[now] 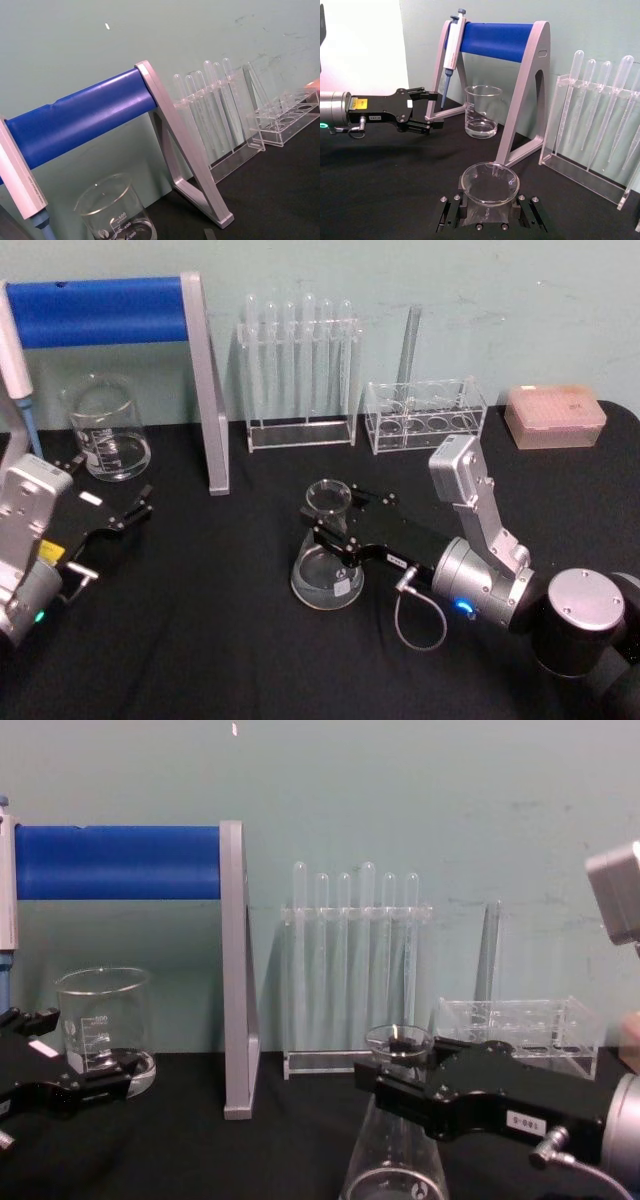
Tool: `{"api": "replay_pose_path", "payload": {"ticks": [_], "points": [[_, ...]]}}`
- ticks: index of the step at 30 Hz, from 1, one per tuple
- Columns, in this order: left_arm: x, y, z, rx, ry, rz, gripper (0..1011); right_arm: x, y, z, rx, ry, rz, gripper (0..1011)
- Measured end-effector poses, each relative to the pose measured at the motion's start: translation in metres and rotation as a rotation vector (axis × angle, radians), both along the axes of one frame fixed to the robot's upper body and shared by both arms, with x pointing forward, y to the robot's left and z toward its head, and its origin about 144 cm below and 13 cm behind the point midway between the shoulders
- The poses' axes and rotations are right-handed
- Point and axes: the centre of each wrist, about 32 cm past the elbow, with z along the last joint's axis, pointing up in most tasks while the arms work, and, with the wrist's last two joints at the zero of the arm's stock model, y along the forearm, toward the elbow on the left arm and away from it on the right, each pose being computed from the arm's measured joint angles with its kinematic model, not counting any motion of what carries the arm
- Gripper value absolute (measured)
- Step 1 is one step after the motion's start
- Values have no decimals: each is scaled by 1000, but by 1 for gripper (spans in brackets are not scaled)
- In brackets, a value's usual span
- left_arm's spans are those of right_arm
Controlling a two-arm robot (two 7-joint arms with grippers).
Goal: Grasp the erlenmeyer flask with one hand, shake it three times, then place it back.
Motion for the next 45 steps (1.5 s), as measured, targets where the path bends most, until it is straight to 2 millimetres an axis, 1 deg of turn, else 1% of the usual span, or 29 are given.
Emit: {"api": "replay_pose_path", "payload": {"ticks": [5, 9, 13, 24, 28, 39, 45], "points": [[0, 0, 0, 0, 0, 0, 1001, 0, -1, 0, 3, -1, -2, 457], [0, 0, 0, 0, 0, 0, 1001, 0, -3, 4, 23, -17, -6, 457], [0, 0, 0, 0, 0, 0, 1001, -2, -4, 12, 39, -38, -10, 457], [0, 0, 0, 0, 0, 0, 1001, -9, -6, 42, 63, -87, -33, 457], [0, 0, 0, 0, 0, 0, 1001, -10, -6, 48, 68, -99, -39, 457], [0, 0, 0, 0, 0, 0, 1001, -10, -6, 50, 71, -96, -62, 457], [0, 0, 0, 0, 0, 0, 1001, -10, -2, 49, 71, -91, -70, 457]]}}
